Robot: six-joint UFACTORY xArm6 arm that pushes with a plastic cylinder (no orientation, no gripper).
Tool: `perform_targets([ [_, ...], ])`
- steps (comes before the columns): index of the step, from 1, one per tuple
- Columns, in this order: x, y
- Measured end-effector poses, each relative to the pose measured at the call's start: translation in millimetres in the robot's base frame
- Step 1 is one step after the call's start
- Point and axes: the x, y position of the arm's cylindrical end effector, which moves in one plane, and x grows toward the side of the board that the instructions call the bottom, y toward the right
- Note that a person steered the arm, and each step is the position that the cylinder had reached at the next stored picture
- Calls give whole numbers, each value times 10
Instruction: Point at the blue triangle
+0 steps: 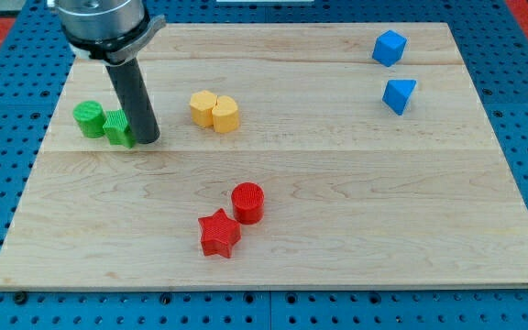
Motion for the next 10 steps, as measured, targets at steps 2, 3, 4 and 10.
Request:
perform_targets([
  [2, -70, -452],
  [3, 51, -12],
  [4, 319, 57],
  [10, 347, 2600],
])
